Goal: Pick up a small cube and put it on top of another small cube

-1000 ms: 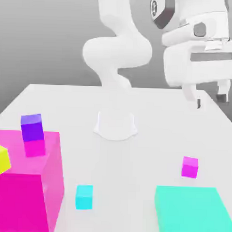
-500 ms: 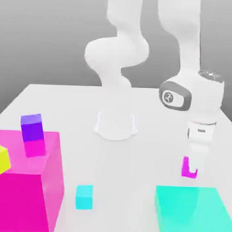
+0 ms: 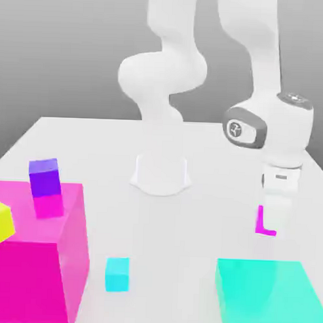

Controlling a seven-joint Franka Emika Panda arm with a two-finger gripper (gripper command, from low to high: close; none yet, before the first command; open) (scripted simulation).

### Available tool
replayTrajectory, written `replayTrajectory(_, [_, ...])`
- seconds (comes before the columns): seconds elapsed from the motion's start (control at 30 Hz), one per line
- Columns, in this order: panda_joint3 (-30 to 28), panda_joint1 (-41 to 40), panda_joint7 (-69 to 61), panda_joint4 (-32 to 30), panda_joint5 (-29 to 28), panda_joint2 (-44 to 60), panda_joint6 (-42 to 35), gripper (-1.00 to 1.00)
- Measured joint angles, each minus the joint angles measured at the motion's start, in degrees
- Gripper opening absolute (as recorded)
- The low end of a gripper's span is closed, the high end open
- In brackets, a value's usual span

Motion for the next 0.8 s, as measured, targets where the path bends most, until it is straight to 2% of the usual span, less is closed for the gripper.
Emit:
replayTrajectory(0.27, [-8.17,-13.14,6.52,15.22,1.24,-0.74,-15.95,-1.00])
replayTrajectory(0.8, [-23.29,-45.45,22.04,48.15,1.98,0.24,-47.91,-1.00])
